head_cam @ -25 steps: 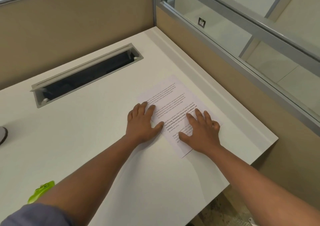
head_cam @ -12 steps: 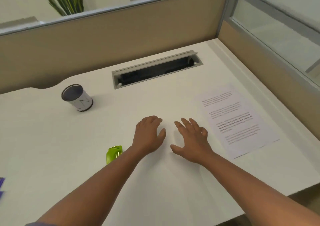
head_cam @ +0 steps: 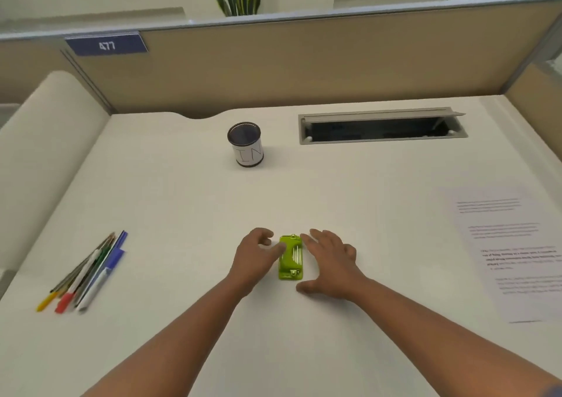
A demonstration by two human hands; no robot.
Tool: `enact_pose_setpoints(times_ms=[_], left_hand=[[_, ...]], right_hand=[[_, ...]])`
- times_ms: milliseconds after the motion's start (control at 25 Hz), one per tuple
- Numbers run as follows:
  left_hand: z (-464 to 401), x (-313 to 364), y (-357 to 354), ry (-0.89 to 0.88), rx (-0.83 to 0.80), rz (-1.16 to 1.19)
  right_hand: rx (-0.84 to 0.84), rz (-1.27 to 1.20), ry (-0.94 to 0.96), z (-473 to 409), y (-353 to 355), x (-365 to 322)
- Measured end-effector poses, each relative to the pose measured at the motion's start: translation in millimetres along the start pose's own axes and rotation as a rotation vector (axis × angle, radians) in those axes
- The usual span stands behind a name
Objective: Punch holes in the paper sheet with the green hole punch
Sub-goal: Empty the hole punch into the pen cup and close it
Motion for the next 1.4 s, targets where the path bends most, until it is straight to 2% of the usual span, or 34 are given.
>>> enact_pose_setpoints(times_ms=[320,560,640,760,1000,1400], left_hand=[[-16,-1,-13,0.206,-0.265,0.064],[-30,1,-15,0.309,-0.312,-0.023],[-34,-4,-15,0.323,-0.298,-0.047],[-41,-5,-9,0.328,-0.182,-0.176],[-38,5,-11,0.326,-0.153,-0.251],[-22,6,-20,0.250,-0.042,-0.063]], right_hand=[[-0.001,-0.025,-0.106,-13,8,-1],[-0.004,-0.010,-0.113,-15,10,-1],[0.002,-0.005,-0.112,-15,9,-1],[0.004,-0.006,-0.106,-17,7,0],[0.010,-0.011,-0.098,-16,9,-2],[-0.018,-0.069,-0.100,-11,12,1]])
Point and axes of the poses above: each hand's wrist, its own z-axis away from the middle knuckle, its own y-axis out of the back of the hand, x = y × z, the point moved 8 cm from there along -z, towards the middle knuckle, and after that the axes turned 12 degrees about -x, right-handed, at the moved point
